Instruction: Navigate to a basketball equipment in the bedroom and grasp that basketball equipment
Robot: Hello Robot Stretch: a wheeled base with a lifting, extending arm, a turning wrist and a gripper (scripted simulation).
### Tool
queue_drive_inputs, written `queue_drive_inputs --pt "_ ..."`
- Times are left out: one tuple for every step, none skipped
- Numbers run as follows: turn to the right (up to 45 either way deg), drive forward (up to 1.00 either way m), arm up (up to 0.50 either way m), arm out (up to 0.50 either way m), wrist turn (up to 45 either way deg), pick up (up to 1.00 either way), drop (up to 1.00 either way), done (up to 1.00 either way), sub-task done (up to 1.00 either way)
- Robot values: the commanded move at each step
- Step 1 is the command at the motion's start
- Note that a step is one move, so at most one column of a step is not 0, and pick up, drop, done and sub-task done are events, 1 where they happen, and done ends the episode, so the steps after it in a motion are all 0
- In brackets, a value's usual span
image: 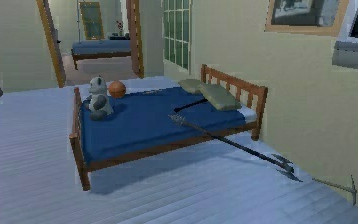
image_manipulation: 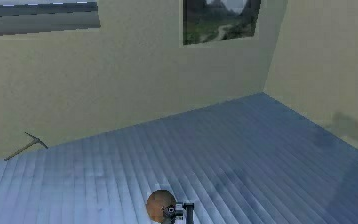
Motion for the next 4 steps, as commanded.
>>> queue_drive_inputs --pt "0.0 0.0 0.0 0.0 45.0 0.0 0.0 0.0 0.0" --pt "0.0 0.0 0.0 0.0 45.0 0.0 0.0 0.0 0.0" --pt "0.0 0.0 0.0 0.0 24.0 0.0 0.0 0.0 0.0" --pt "0.0 0.0 -0.3 0.0 0.0 0.0 0.0 0.0 0.0"
